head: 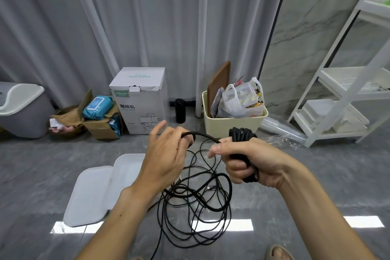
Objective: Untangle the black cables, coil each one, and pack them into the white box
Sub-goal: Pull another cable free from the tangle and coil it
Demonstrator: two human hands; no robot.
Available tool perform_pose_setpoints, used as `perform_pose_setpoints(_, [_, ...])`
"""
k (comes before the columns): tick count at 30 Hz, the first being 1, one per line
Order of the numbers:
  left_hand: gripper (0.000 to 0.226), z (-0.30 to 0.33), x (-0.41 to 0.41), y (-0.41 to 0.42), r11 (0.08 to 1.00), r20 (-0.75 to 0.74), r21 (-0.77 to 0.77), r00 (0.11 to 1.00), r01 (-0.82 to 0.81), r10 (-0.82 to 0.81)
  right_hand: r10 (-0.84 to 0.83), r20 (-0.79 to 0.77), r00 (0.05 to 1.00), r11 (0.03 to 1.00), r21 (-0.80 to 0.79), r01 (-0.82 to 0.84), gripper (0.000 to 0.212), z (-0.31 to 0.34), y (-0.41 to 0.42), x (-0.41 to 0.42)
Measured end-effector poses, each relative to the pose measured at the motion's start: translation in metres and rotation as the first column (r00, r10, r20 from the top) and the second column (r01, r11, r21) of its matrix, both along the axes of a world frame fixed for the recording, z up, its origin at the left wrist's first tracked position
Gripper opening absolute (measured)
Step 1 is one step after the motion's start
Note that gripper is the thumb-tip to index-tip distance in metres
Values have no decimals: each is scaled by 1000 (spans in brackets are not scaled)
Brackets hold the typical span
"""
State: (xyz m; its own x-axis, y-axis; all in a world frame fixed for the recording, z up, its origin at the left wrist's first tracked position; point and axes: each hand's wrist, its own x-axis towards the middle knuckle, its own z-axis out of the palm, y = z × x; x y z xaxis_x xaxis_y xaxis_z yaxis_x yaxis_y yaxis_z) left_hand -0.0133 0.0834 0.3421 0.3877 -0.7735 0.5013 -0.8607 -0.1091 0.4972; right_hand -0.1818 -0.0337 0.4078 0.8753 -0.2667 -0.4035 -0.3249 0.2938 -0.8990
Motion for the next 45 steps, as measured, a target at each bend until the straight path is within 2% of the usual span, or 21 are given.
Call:
perform_pose_setpoints(2, [30,3,-3,0,997,-67,47,996,61,-58,70,-10,997,996,50,-70,19,-1,0,-1])
perform_pose_setpoints(4, [30,6,-7,1,989,-242,74,964,129,-108,155,11,988,979,132,-155,20,-5,-1,-1])
perform_pose_setpoints(6, [30,10,-9,2,978,-463,91,877,190,-127,261,71,963,929,252,-270,26,-10,1,1])
perform_pose_setpoints(8, [31,14,-8,3,964,-581,84,799,251,-157,362,144,921,849,357,-390,30,-16,2,4])
perform_pose_setpoints(11, [29,15,-3,4,941,-651,63,729,332,-214,462,281,841,719,435,-541,29,-22,6,7])
perform_pose_setpoints(13, [34,12,-1,2,940,-610,76,762,332,-219,487,379,787,629,473,-617,31,-25,9,9])
perform_pose_setpoints(15, [38,8,-2,1,957,-540,104,824,270,-174,476,451,755,563,504,-655,34,-25,12,11])
perform_pose_setpoints(16, [38,8,-2,0,965,-554,93,818,244,-153,456,479,750,536,525,-661,36,-24,12,11])
perform_pose_setpoints(18, [33,9,-4,-1,974,-664,23,732,225,-153,393,528,753,502,563,-656,39,-22,13,9])
perform_pose_setpoints(20, [28,9,-5,-2,975,-733,-34,657,221,-175,323,569,756,502,574,-646,41,-19,13,7])
perform_pose_setpoints(23, [13,6,-12,-5,974,-732,-63,653,218,-193,222,599,769,515,598,-614,42,-15,12,5])
perform_pose_setpoints(26, [22,9,-21,-7,973,-744,-49,642,224,-185,150,596,789,550,613,-567,44,-14,12,6])
perform_pose_setpoints(29, [15,8,-24,-8,967,-770,-84,601,241,-217,128,594,794,562,616,-552,45,-14,15,6])
perform_pose_setpoints(31, [21,12,-29,-8,959,-812,-114,533,259,-240,127,598,792,566,612,-552,46,-14,17,7])
perform_pose_setpoints(34, [8,18,-38,-8,952,-871,-133,426,276,-245,122,595,794,565,616,-549,47,-14,21,9])
perform_pose_setpoints(39, [41,22,-45,-7,938,-933,-184,247,293,-260,98,584,806,570,631,-526,47,-14,22,12])
perform_pose_setpoints(41, [48,21,-45,-7,952,-961,-204,139,230,-240,82,592,802,570,632,-525,48,-13,21,13])
perform_pose_setpoints(44, [18,13,-38,-14,969,-970,-241,-47,61,-239,62,604,795,558,639,-529,49,-10,20,13])
perform_pose_setpoints(45, [35,11,-37,-15,970,-966,-243,-93,5,-241,58,608,792,554,640,-532,49,-10,19,12])
